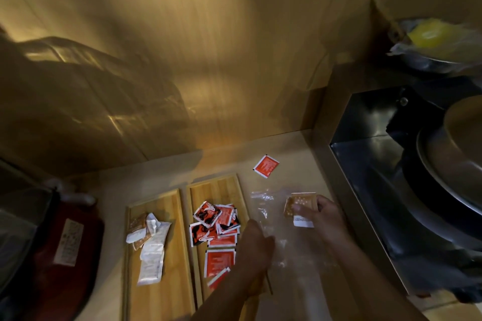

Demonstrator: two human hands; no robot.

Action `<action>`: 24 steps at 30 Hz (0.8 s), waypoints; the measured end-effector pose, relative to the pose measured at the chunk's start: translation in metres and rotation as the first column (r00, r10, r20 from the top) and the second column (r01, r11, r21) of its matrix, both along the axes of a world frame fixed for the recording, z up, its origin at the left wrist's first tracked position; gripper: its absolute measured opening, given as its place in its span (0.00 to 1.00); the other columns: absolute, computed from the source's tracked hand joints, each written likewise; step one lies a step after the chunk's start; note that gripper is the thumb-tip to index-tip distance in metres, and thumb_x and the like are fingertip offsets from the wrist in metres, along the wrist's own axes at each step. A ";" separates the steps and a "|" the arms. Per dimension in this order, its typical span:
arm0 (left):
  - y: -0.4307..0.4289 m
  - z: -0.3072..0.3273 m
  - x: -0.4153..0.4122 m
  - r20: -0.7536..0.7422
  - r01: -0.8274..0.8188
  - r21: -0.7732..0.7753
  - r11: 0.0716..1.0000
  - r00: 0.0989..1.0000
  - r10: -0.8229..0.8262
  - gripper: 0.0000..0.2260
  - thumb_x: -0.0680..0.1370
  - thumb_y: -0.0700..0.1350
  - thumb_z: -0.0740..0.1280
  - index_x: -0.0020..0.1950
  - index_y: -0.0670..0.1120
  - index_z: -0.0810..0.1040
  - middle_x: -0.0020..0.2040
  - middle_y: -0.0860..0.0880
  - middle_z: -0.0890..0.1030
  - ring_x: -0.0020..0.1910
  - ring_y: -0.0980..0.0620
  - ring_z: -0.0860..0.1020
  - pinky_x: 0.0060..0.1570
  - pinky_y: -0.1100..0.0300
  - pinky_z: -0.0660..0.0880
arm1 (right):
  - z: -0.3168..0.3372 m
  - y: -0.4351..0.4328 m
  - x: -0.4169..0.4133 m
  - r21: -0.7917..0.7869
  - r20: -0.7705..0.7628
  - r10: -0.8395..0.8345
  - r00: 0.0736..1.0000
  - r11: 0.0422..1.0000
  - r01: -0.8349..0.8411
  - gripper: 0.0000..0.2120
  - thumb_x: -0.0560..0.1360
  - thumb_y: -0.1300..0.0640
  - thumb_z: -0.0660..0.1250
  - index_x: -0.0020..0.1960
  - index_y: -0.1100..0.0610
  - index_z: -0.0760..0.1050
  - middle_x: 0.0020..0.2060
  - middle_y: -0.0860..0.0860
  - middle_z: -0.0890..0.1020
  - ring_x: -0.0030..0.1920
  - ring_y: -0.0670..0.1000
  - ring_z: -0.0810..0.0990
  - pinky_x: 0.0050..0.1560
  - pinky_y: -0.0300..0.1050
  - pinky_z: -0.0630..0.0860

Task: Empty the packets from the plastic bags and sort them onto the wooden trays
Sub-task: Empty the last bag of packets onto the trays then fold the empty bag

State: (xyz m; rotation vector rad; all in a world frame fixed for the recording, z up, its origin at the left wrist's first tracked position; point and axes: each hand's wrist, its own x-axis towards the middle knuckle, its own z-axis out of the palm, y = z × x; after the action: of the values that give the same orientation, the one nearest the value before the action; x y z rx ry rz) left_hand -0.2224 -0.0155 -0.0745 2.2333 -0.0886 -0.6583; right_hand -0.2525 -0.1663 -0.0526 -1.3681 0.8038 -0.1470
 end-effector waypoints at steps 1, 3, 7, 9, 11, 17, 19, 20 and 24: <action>0.001 0.004 -0.003 0.037 -0.051 -0.035 0.998 0.998 0.052 0.08 0.77 0.42 0.63 0.55 0.43 0.71 0.50 0.45 0.78 0.46 0.49 0.77 0.39 0.62 0.72 | 0.002 0.003 -0.001 0.016 -0.002 0.026 1.000 1.000 -0.026 0.08 0.68 0.67 0.71 0.46 0.62 0.79 0.37 0.54 0.82 0.33 0.47 0.81 0.29 0.33 0.77; 0.003 0.015 -0.007 0.123 -0.129 -0.132 0.983 0.982 0.145 0.06 0.78 0.43 0.61 0.54 0.46 0.72 0.48 0.49 0.78 0.46 0.50 0.77 0.39 0.64 0.71 | 0.004 0.009 -0.001 0.054 0.007 0.087 0.996 0.995 -0.087 0.09 0.68 0.66 0.71 0.48 0.62 0.79 0.38 0.55 0.83 0.35 0.49 0.81 0.31 0.34 0.77; 0.009 0.037 -0.002 -0.256 -0.326 -0.484 0.812 0.940 0.225 0.11 0.78 0.48 0.64 0.57 0.45 0.73 0.48 0.49 0.79 0.44 0.56 0.79 0.35 0.68 0.74 | 0.011 0.018 -0.002 0.171 0.055 0.236 0.970 0.955 -0.242 0.11 0.69 0.67 0.70 0.51 0.64 0.78 0.40 0.58 0.83 0.35 0.50 0.82 0.34 0.38 0.79; 0.014 0.039 0.003 -0.419 -0.364 -0.478 0.800 0.895 0.157 0.17 0.75 0.51 0.67 0.60 0.45 0.73 0.53 0.46 0.80 0.48 0.53 0.79 0.40 0.61 0.77 | 0.010 0.022 -0.001 0.204 0.078 0.305 0.949 0.927 -0.314 0.10 0.69 0.69 0.69 0.50 0.66 0.78 0.38 0.56 0.83 0.35 0.50 0.82 0.34 0.38 0.79; 0.019 0.038 0.005 -0.495 -0.379 -0.478 0.792 0.861 0.113 0.16 0.73 0.50 0.70 0.56 0.44 0.75 0.50 0.46 0.81 0.47 0.50 0.80 0.42 0.57 0.79 | 0.007 0.026 0.002 0.201 0.116 0.375 0.920 0.898 -0.391 0.09 0.67 0.71 0.69 0.47 0.65 0.78 0.34 0.54 0.84 0.34 0.50 0.82 0.33 0.37 0.78; 0.032 0.034 0.007 -0.540 -0.479 -0.510 0.715 0.825 0.167 0.05 0.72 0.39 0.71 0.42 0.42 0.76 0.34 0.46 0.81 0.31 0.54 0.82 0.32 0.58 0.80 | 0.000 0.034 0.012 0.121 0.104 0.558 0.823 0.815 -0.567 0.10 0.65 0.75 0.70 0.42 0.63 0.77 0.33 0.54 0.83 0.33 0.49 0.82 0.33 0.40 0.78; 0.034 0.034 0.009 -0.525 -0.495 -0.497 0.713 0.826 0.208 0.05 0.71 0.38 0.71 0.41 0.40 0.76 0.33 0.46 0.80 0.28 0.54 0.81 0.28 0.61 0.78 | -0.001 0.036 0.016 0.060 0.095 0.595 0.798 0.797 -0.601 0.10 0.65 0.73 0.71 0.42 0.62 0.77 0.34 0.54 0.82 0.33 0.48 0.81 0.34 0.39 0.77; 0.036 0.036 0.010 -0.515 -0.507 -0.502 0.700 0.826 0.229 0.05 0.72 0.37 0.71 0.41 0.40 0.75 0.33 0.45 0.81 0.28 0.53 0.81 0.27 0.61 0.78 | 0.000 0.039 0.018 0.042 0.093 0.595 0.798 0.799 -0.600 0.10 0.65 0.72 0.72 0.43 0.62 0.77 0.35 0.54 0.83 0.34 0.48 0.81 0.35 0.39 0.77; 0.045 0.041 0.014 -0.450 -0.555 -0.511 0.656 0.823 0.346 0.03 0.74 0.36 0.68 0.40 0.40 0.75 0.36 0.44 0.82 0.30 0.52 0.82 0.28 0.61 0.79 | -0.004 0.044 0.030 -0.037 0.061 0.449 0.891 0.893 -0.448 0.06 0.70 0.63 0.71 0.45 0.58 0.74 0.40 0.55 0.81 0.36 0.48 0.81 0.36 0.40 0.78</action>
State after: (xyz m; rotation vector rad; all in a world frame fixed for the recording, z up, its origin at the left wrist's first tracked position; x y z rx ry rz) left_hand -0.2088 0.0294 -0.0337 1.3883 0.3700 -0.5791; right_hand -0.2228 -0.1224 -0.0569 -1.5267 0.4113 0.1612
